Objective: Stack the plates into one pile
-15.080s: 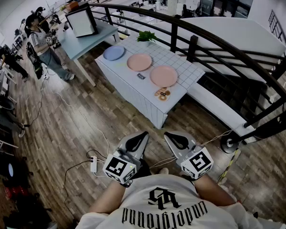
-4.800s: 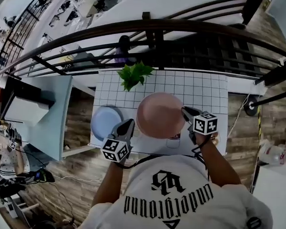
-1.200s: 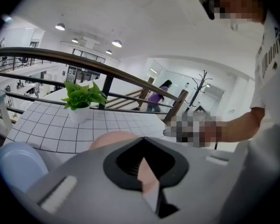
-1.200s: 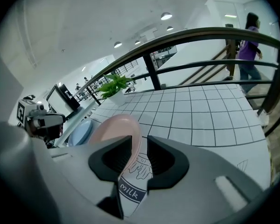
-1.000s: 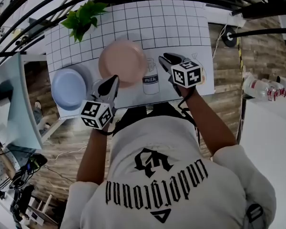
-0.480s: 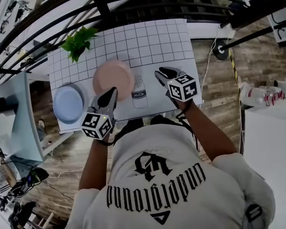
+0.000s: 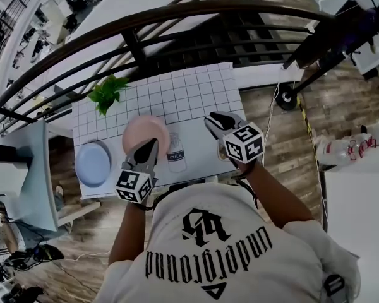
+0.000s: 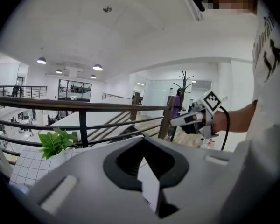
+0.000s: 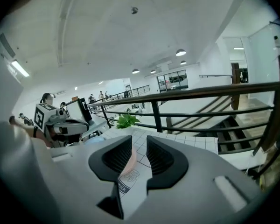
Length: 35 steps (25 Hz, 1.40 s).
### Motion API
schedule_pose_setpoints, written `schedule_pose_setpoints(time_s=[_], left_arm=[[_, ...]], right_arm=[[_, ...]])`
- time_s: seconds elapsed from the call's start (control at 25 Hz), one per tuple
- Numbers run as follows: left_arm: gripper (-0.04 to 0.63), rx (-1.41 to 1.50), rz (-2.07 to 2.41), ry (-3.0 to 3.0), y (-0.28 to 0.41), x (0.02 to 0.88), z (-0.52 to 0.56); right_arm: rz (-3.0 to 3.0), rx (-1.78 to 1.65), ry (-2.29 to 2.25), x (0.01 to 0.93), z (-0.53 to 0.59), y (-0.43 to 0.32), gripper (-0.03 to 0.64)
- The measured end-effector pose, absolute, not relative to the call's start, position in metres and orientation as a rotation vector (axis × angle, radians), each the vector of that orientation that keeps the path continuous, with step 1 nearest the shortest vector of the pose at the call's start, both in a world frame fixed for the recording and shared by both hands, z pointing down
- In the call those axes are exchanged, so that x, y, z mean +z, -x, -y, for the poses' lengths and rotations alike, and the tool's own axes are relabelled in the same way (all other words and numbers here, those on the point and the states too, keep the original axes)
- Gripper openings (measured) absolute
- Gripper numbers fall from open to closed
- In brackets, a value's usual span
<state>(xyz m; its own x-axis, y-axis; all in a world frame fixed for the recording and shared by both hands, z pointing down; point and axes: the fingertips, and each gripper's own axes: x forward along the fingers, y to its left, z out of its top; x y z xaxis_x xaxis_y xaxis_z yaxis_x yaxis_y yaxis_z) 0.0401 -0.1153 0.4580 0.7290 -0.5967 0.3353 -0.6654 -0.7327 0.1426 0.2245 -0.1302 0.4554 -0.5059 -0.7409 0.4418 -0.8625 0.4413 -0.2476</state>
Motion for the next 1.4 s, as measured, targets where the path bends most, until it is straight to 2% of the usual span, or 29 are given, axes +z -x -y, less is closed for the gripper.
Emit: schedule_pose_setpoints(time_s=[0.24,0.64,0.88,1.4], left_arm=[[0.049,0.358,1.052,-2.716,-0.062,0.442,0.108],[0.049,0.346,1.255,-2.62,-0.053,0.44,0.084],[0.049,0.344,1.409,-2.519,-0.01,0.443,0.055],[0.049,0.255,1.673,-2.339,0.141,0.447,0.003]], right_arm=[[2.501,0.521,-1.364,0.423,0.121,-0.235,0.097],[2.579,0.536,-1.192,0.432,0.119,-0.226,0.097],[2.636,0.523,-1.002,0.438,0.118,-0.173,0.098],[2.656,0.459,-0.717,0.449,0.095,-0.014,0.098]])
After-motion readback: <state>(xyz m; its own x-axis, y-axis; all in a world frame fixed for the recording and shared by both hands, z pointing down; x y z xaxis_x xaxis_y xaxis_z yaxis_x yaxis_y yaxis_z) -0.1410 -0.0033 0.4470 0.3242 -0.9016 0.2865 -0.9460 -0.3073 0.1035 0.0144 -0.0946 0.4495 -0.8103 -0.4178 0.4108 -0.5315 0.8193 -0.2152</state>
